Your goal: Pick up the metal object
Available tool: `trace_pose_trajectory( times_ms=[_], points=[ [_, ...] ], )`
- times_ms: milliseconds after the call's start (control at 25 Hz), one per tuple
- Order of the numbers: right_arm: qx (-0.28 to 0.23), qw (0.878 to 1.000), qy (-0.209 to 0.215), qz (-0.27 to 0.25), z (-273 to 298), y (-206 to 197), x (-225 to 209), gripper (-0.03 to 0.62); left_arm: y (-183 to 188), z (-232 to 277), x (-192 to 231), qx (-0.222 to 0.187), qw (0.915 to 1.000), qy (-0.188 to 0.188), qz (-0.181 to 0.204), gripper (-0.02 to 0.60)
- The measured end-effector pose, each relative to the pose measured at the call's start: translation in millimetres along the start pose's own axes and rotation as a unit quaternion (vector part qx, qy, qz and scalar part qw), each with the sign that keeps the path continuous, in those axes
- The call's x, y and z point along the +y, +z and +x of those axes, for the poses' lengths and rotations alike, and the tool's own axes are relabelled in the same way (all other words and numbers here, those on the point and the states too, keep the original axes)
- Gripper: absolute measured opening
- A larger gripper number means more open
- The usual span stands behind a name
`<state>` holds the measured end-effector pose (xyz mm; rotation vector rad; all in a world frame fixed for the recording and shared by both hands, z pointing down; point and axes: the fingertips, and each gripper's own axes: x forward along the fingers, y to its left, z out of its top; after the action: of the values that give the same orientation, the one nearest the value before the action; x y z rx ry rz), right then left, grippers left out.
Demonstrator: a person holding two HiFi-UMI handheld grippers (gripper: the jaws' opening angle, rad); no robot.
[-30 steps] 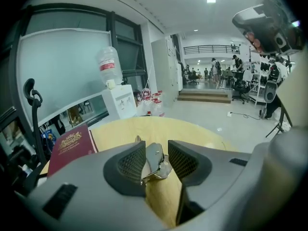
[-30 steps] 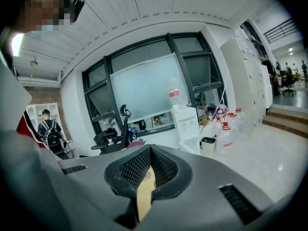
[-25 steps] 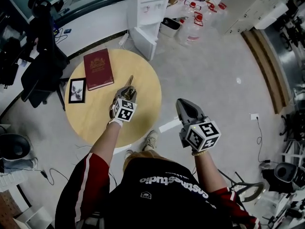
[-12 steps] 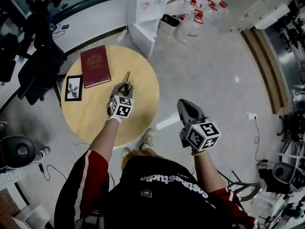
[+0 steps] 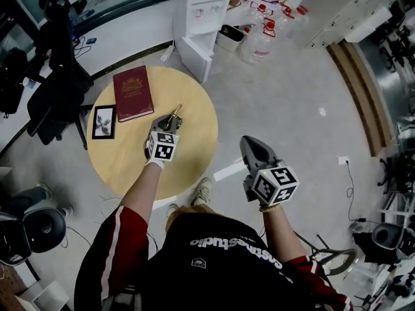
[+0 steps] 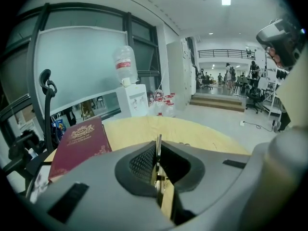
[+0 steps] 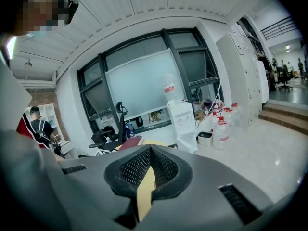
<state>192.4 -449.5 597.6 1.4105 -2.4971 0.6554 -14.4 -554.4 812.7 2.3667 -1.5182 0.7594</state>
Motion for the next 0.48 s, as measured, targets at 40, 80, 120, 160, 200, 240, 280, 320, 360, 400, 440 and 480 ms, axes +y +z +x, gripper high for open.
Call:
trace_pose_trajectory(
  times_ms=[40,80,120,160,200,240,280,320,360,400,440,480],
  points=[
    [-0.001,1.0,0.0,0.0,-0.6,0.8,1.8,0.026,-0.4,-1.9,0.8,0.001,1.0,-0.001,-0.002,0.029],
    [-0.001,1.0,-0.001,-0.001,-1.3,1.6,3.6,0.026,-1.2,-3.7,1.9,0.001,1.0,-0.001,-0.003,0.029],
    [-0.002,1.0,-0.001,-0.001,-2.3,2.3,5.2,0.026,-1.8,-5.5,3.1,0.001,1.0,-0.001,-0.005,0.028],
    [-0.003,1.0,-0.002,-0.001,-3.4,2.9,6.4,0.026,-2.0,-7.3,4.3,0.0,1.0,0.0,-0.007,0.028],
    [-0.005,1.0,-0.002,-0.002,-4.6,3.6,7.3,0.026,-1.5,-8.9,5.2,-0.002,1.0,0.002,-0.009,0.026],
    [-0.006,1.0,-0.003,-0.002,-5.8,4.3,8.0,0.026,-0.5,-10.5,5.7,-0.004,0.9999,0.003,-0.011,0.026],
    [-0.007,1.0,-0.004,-0.003,-6.9,5.2,8.7,0.026,0.9,-12.0,5.9,-0.006,0.9999,0.003,-0.014,0.026],
    [-0.008,1.0,-0.004,-0.003,-7.9,6.0,10.0,0.026,2.2,-13.7,5.9,-0.008,0.9998,0.004,-0.016,0.026],
    [-0.009,1.0,-0.004,-0.003,-8.6,6.9,12.0,0.026,3.6,-16.0,6.1,-0.011,0.9997,0.004,-0.02,0.025],
    [-0.01,1.0,-0.003,-0.003,-9.2,8.0,14.8,0.026,5.0,-19.0,6.3,-0.014,0.9996,0.004,-0.022,0.025],
    [-0.012,1.0,-0.002,-0.003,-9.9,9.3,18.0,0.026,6.4,-22.7,6.2,-0.017,0.9995,0.004,-0.025,0.025],
    [-0.015,1.0,-0.001,-0.003,-10.9,11.2,21.3,0.026,7.9,-26.8,5.5,-0.02,0.9994,0.004,-0.026,0.025]
  ],
)
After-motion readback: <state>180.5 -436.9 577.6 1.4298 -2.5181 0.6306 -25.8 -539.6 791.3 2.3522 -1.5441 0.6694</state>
